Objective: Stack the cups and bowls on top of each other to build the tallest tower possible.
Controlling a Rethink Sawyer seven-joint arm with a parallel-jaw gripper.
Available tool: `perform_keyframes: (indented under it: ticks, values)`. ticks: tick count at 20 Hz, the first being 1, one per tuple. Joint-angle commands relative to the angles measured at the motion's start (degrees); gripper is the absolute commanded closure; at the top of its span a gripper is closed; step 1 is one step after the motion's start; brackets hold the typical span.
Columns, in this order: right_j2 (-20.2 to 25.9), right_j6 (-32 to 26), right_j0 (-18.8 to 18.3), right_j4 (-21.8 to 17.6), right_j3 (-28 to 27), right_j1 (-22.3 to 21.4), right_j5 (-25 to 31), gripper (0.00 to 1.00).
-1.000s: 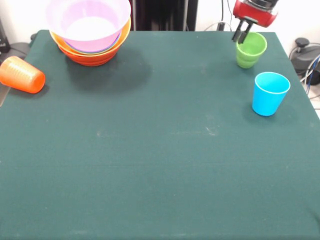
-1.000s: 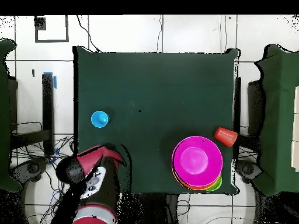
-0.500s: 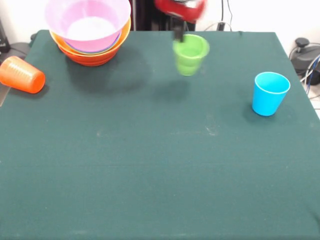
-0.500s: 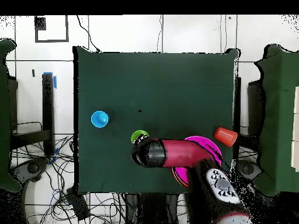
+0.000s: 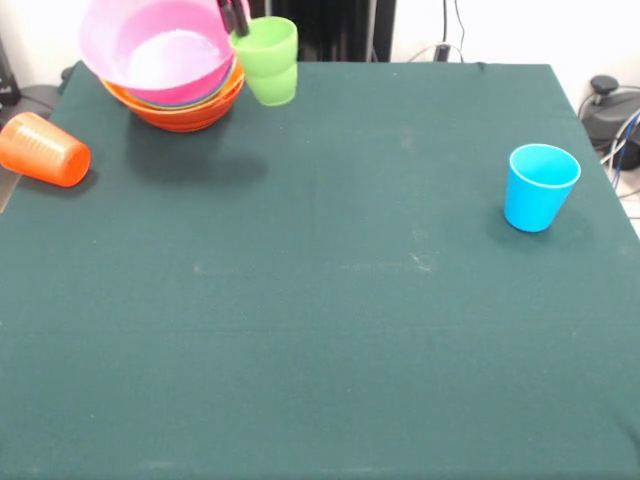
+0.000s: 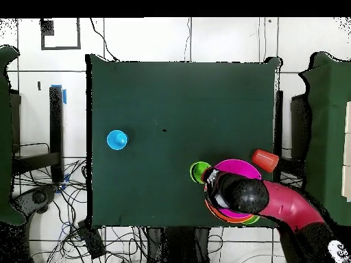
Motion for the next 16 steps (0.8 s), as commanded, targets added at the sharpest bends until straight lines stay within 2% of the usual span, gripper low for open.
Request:
perform_keyframes:
  ticks: [1, 9, 14, 16]
  values:
    - [9.0, -15.8, 1.5, -6.1, 7.6, -3.7, 6.5, 1.00]
    - [11.3, -17.4, -1.1, -6.1, 7.4, -4.5, 8.8, 1.00]
    - [12.1, -16.9, -2.3, -7.6, 7.1, -3.0, 8.9, 1.00]
    - [13.2, -17.3, -2.9, -6.7, 7.4, -4.5, 10.3, 1.00]
